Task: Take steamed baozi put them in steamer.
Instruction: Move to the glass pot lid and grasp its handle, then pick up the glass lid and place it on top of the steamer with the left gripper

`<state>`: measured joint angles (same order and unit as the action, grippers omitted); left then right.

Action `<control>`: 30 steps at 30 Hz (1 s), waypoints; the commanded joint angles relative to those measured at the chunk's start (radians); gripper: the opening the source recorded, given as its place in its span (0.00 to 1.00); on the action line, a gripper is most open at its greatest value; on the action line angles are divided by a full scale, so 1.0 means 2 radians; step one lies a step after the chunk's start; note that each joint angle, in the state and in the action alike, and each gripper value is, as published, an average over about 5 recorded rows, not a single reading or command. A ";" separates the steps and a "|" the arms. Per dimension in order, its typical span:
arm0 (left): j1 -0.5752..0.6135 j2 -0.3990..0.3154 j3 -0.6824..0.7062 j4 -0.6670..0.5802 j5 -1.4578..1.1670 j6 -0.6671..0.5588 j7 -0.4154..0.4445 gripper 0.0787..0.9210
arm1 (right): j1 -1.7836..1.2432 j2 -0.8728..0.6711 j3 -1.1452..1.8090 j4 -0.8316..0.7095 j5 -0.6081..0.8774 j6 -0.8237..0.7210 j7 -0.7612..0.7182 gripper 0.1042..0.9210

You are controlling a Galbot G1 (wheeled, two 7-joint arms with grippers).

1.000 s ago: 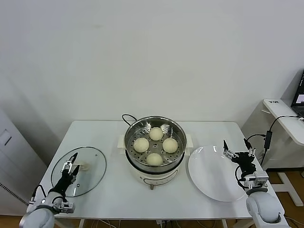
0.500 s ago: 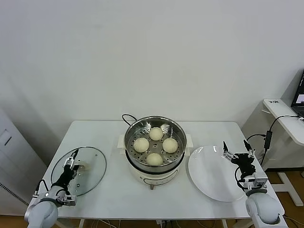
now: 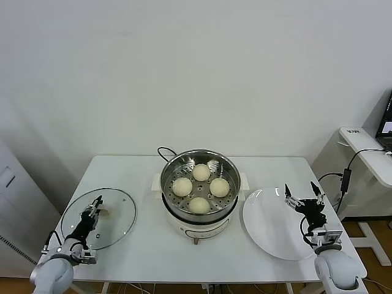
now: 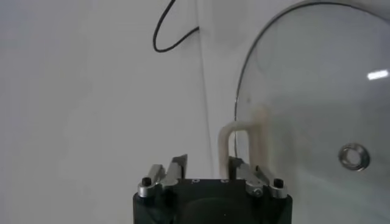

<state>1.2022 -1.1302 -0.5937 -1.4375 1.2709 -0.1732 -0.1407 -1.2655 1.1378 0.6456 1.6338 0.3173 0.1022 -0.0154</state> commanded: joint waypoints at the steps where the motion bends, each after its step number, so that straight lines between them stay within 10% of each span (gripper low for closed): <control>1: 0.005 0.019 -0.007 -0.064 -0.043 -0.002 0.007 0.25 | -0.005 -0.002 0.001 0.003 -0.001 0.001 -0.003 0.88; 15: -0.027 0.103 0.026 -0.195 -0.143 0.108 0.109 0.05 | -0.007 -0.011 0.003 0.010 0.000 -0.001 -0.007 0.88; 30: -0.178 0.138 0.306 -0.322 -0.128 0.428 0.186 0.05 | 0.001 -0.021 0.006 0.010 0.001 -0.006 -0.004 0.88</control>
<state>1.0506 -0.9017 -0.3687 -1.8895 1.0113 0.2089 0.1045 -1.2711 1.1051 0.6548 1.6581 0.3172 0.0945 -0.0258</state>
